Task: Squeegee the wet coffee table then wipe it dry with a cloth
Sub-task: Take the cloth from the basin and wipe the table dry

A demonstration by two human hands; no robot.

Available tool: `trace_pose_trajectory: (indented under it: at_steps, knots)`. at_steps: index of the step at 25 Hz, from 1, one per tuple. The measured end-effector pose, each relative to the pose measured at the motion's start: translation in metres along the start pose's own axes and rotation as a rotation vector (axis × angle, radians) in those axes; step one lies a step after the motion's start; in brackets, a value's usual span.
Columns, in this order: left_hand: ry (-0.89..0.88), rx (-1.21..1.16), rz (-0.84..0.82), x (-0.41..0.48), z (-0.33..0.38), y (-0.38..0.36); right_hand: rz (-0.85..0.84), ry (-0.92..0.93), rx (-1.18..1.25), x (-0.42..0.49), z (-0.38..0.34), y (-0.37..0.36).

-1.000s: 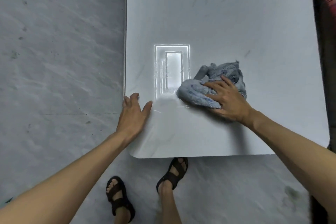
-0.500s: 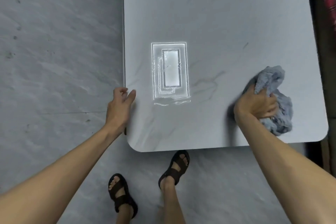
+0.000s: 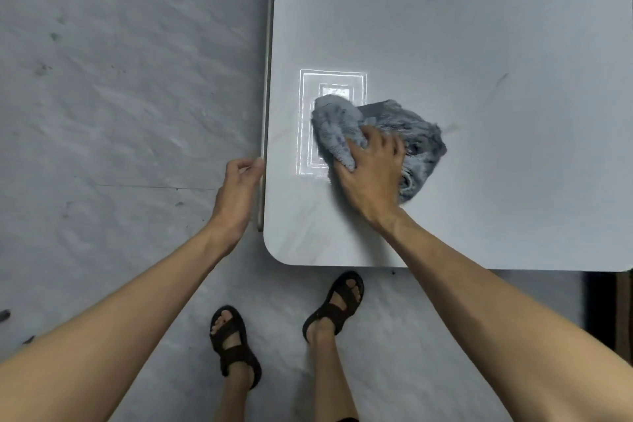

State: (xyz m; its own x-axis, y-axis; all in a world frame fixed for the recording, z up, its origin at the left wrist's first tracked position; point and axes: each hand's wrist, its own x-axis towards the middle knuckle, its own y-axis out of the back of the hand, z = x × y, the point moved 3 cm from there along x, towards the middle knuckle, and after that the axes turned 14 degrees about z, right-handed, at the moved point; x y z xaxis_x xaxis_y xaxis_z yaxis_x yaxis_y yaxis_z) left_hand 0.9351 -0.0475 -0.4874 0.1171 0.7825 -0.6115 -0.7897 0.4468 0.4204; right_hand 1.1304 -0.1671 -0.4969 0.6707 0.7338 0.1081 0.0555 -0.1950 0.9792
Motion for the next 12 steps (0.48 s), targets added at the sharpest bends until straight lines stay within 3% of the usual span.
trace_pose_trajectory:
  at_steps: [7, 10, 12]
  knots:
    - [-0.194, 0.242, 0.106, -0.023, 0.003, -0.016, -0.206, 0.867, 0.093, -0.050, -0.032, 0.000]
    - [-0.285, 0.388, 0.099, -0.038, 0.005, -0.034, -0.279, 1.054, 0.102, -0.055, 0.009, 0.010]
    - [-0.287, 0.431, 0.090, -0.042, 0.005, -0.044, -0.323, 1.060, 0.093, -0.055, 0.049, 0.019]
